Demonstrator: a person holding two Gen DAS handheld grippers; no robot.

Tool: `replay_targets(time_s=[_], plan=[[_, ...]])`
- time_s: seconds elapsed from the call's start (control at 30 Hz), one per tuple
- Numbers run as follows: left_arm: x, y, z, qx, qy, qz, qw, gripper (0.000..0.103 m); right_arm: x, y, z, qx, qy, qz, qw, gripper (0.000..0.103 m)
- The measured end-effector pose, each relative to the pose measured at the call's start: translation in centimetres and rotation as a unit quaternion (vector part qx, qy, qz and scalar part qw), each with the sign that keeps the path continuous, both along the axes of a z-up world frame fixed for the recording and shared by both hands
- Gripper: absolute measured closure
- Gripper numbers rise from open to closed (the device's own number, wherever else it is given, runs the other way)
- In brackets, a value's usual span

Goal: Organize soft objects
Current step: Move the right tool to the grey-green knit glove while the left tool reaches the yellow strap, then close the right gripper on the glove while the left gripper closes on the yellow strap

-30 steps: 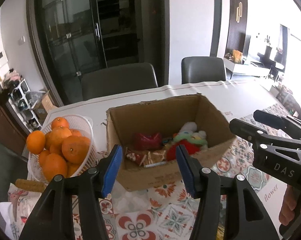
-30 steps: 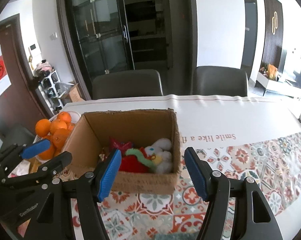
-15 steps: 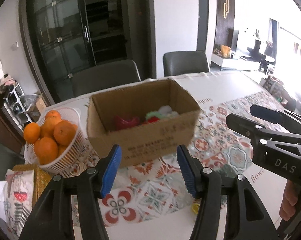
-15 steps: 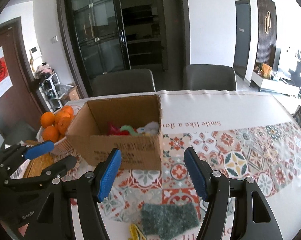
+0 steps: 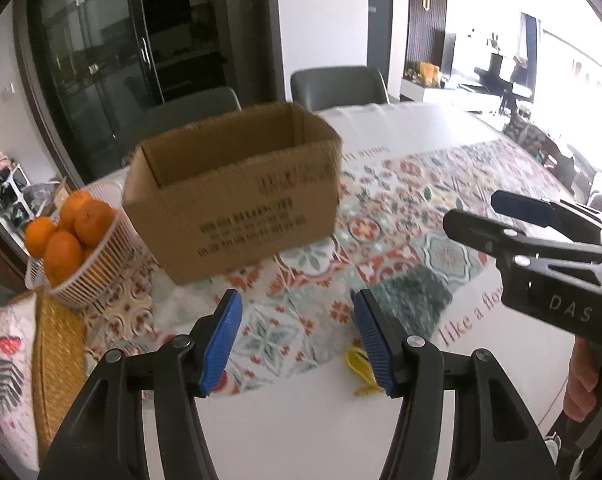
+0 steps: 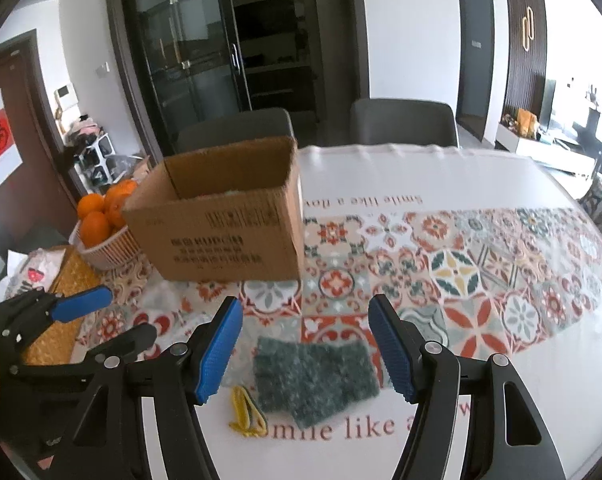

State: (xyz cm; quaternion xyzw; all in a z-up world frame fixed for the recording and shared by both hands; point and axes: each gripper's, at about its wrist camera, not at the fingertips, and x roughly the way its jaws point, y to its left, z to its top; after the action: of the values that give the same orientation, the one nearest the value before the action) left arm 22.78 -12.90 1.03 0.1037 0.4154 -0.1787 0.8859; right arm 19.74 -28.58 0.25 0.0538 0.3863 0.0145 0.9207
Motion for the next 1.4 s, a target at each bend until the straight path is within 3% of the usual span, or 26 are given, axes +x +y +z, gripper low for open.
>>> replay_targets(time_s=[0.4, 0.57, 0.8, 1.0, 1.4], plan=[[-2.2, -1.2, -4.1, 0.018, 0.034, -0.034, 0.9987, 0.045, -1.3, -0.4, -4.3, -0.002, 0.043, 0.017, 0.999, 0.036], [-2.7, -1.8, -6.2, 0.028, 0.052, -0.059, 0.9965, 0.045, -1.1, 0.1, -6.3, -0.013, 0.069, 0.052, 0.996, 0.036], [-2.4, -2.4, -8.9, 0.005, 0.098, -0.100, 0.9902, 0.045, 0.3, 1.3, -9.0, -0.018, 0.108, 0.115, 0.987, 0.037], [-1.9, -2.8, -10.6, -0.018, 0.129, -0.128, 0.9833, 0.044, 1.8, 1.3, -11.1, -0.028, 0.129, 0.124, 0.983, 0.037], [-1.1, -3.9, -12.4, -0.031, 0.137, -0.140, 0.9801, 0.043, 3.3, 1.3, -13.8, -0.025, 0.155, 0.142, 0.977, 0.038]])
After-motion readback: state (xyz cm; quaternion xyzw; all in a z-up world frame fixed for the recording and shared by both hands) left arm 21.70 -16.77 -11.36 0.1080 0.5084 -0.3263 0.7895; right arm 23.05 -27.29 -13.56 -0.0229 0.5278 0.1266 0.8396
